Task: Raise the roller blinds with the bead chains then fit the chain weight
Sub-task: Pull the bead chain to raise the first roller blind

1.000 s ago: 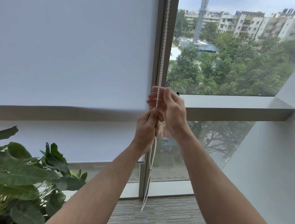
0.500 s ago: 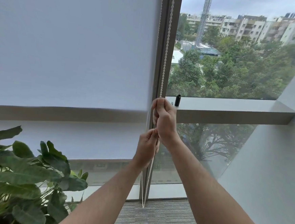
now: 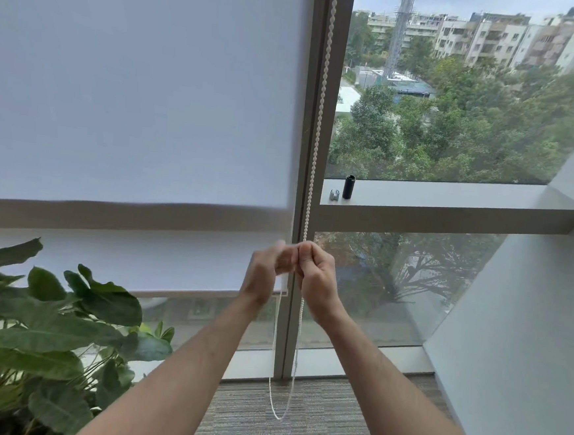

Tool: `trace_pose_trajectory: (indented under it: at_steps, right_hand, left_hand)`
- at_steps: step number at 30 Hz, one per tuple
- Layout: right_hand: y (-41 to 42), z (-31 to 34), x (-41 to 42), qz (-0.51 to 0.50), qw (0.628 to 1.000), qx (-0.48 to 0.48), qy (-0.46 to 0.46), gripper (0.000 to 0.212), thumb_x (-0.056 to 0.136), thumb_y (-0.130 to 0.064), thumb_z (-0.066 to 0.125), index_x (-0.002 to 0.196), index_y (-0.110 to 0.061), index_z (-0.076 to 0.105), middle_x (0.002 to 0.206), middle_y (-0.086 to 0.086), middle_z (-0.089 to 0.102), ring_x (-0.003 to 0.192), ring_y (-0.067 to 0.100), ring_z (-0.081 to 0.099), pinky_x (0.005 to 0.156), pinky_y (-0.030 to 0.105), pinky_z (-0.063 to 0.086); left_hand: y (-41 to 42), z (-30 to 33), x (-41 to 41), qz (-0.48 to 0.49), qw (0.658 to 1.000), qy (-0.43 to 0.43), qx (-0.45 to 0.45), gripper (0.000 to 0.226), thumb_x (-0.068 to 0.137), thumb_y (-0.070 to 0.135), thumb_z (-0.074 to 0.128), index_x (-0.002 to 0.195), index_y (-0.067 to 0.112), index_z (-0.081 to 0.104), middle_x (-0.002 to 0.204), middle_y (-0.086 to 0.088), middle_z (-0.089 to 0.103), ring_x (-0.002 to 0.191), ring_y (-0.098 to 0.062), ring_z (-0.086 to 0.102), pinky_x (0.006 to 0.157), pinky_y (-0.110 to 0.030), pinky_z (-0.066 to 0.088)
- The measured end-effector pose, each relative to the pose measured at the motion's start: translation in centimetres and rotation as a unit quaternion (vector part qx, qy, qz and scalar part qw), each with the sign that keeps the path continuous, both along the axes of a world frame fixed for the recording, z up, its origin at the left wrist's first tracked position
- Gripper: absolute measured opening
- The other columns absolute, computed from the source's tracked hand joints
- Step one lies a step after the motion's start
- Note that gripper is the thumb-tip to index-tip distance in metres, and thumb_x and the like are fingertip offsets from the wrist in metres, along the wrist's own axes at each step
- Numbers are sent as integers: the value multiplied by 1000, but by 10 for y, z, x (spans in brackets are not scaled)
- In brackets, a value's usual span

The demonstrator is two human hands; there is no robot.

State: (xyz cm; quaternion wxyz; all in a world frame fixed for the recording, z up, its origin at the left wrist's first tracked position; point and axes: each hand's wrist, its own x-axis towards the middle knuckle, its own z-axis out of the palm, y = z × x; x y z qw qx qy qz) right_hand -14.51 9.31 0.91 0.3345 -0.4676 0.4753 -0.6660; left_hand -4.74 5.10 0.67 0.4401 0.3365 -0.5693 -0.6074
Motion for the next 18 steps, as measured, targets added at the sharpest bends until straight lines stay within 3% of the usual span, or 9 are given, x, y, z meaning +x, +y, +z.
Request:
trace_pose_trajectory:
  at_steps: [2, 5, 9, 11, 13, 15, 18]
  right_hand:
    - [0, -6, 4, 9, 1000, 7, 9, 37, 98, -24, 44, 62, -26, 52, 48, -15, 39, 43, 3, 30, 42, 17, 26]
    - [1, -16, 12, 16, 1000, 14, 21, 38, 98, -26, 44, 62, -29, 56, 49, -15, 40, 45, 4, 30, 43, 20, 26]
    - [6, -39, 18, 24, 999, 40, 27, 39, 99, -30, 44, 62, -27, 56, 50, -15, 40, 46, 3, 30, 44, 17, 26]
    - [10, -49, 16, 29, 998, 52, 16, 38, 99, -29, 44, 63, -27, 56, 49, -17, 38, 44, 1, 29, 43, 15, 25]
    - [13, -53, 13, 27, 998, 59, 14, 38, 99, -28, 44, 63, -27, 55, 50, -16, 37, 45, 2, 28, 44, 15, 25]
    - [14, -53, 10, 19, 998, 62, 22, 38, 98, -27, 44, 62, -27, 54, 52, -15, 38, 48, 4, 28, 46, 18, 25]
    - [16, -54, 9, 16, 997, 67, 31, 37, 98, -28, 44, 62, -27, 54, 52, -15, 38, 49, 6, 29, 47, 21, 24]
  left_hand:
    - [-5, 26, -1, 16, 999, 38, -8, 43, 92, 45, 44, 87, 20, 78, 87, -3, 77, 91, -20, 72, 89, -40, 53]
    - [-5, 68, -8, -10, 994, 81, -78, 49, 96, 48, 39, 110, 12, 70, 94, -11, 72, 94, -27, 68, 88, -42, 52]
    - [3, 114, -20, -36, 977, 134, -163, 47, 102, 36, 32, 116, 3, 62, 85, -12, 67, 78, -24, 66, 70, -38, 55]
    - [7, 123, -25, -23, 974, 151, -167, 45, 105, 32, 32, 113, 1, 63, 71, -5, 60, 63, -17, 59, 57, -31, 50]
    - [10, 123, -31, 3, 978, 154, -141, 43, 107, 31, 31, 106, 2, 64, 59, 4, 43, 48, -9, 40, 45, -23, 34]
    - [12, 120, -37, 22, 980, 152, -124, 44, 107, 30, 31, 86, 7, 63, 53, 9, 33, 42, -5, 27, 40, -20, 23]
    - [13, 115, -43, 27, 980, 147, -133, 47, 106, 32, 34, 66, 16, 53, 45, 11, 32, 37, -6, 25, 37, -21, 21]
